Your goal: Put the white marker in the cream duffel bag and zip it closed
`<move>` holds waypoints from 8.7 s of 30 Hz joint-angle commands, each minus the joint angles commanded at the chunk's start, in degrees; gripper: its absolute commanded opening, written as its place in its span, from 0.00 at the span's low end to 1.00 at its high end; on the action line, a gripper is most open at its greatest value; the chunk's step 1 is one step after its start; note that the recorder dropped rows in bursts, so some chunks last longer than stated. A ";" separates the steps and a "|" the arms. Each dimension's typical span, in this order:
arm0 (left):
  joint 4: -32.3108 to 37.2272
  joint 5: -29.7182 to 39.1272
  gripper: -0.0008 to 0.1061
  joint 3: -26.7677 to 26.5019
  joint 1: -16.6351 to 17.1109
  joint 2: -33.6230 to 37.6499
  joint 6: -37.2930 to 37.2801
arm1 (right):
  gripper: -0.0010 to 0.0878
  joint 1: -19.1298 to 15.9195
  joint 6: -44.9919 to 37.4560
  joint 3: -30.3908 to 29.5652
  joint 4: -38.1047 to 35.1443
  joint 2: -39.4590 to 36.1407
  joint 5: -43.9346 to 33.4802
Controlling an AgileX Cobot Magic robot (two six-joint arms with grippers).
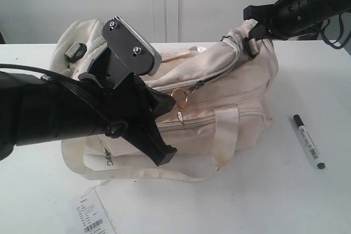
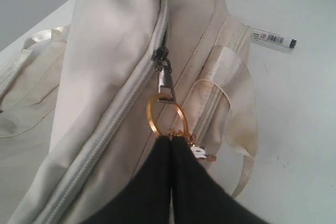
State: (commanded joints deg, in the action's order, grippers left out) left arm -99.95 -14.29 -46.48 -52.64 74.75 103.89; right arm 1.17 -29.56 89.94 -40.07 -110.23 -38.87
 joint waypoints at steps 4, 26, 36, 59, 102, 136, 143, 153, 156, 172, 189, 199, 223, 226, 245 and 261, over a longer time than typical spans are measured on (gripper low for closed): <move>0.00 -0.04 0.01 0.00 0.00 -0.70 0.00 | 0.01 0.00 0.00 0.00 0.00 0.00 0.00; 0.00 3.78 0.53 1.62 0.00 -2.80 -8.45 | 0.01 0.00 0.00 0.00 0.00 0.00 0.00; 0.33 8.25 0.58 -4.24 0.00 4.96 -5.08 | 0.01 0.00 0.00 0.00 0.00 0.00 0.00; 0.00 -10.38 0.64 -12.28 -6.23 14.85 -5.14 | 0.01 0.00 0.00 0.00 0.00 0.00 0.13; 0.00 6.69 0.62 -8.17 -0.38 9.39 -24.91 | 0.01 0.00 0.00 0.00 0.00 0.00 0.13; 24.46 31.48 0.61 -8.27 13.69 13.24 -63.17 | 0.01 0.00 1.22 0.00 0.00 0.00 0.23; 22.88 28.45 0.61 -8.27 13.52 13.69 -62.75 | 0.01 0.00 1.22 0.00 0.00 0.00 0.23; 19.87 26.92 0.61 -8.27 11.86 13.80 -60.19 | 0.01 0.00 1.22 0.00 0.00 0.00 0.23; 18.64 26.62 0.61 -8.27 11.86 13.87 -60.19 | 0.01 0.00 1.22 0.00 0.00 0.00 0.23; 7.47 28.81 0.61 -8.27 11.86 14.20 -52.49 | 0.01 0.00 1.22 0.00 0.00 0.00 0.23; 7.01 28.85 0.61 -12.21 10.64 17.97 -48.96 | 0.01 0.00 1.22 0.00 0.00 0.00 0.23; 7.61 34.06 0.54 -12.21 10.64 17.97 -46.82 | 0.01 0.00 1.24 0.00 0.00 0.00 0.35; 39.41 27.04 0.67 -12.33 8.90 12.52 -34.27 | 0.01 0.00 1.24 0.00 0.00 0.00 0.35; 42.74 24.14 0.64 -12.44 6.43 12.20 -21.59 | 0.01 0.00 1.24 0.00 0.00 0.00 0.21; 41.31 9.81 0.65 -12.23 0.38 15.31 -1.47 | 0.01 0.00 1.24 0.00 0.00 0.00 0.34; 37.04 -0.67 0.39 -12.23 0.54 16.51 -2.17 | 0.01 0.00 1.24 0.00 0.00 0.00 0.34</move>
State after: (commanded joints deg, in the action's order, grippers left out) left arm -62.91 -14.96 -58.71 -52.10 91.26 101.72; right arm 1.17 -28.31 89.94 -40.07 -110.23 -38.53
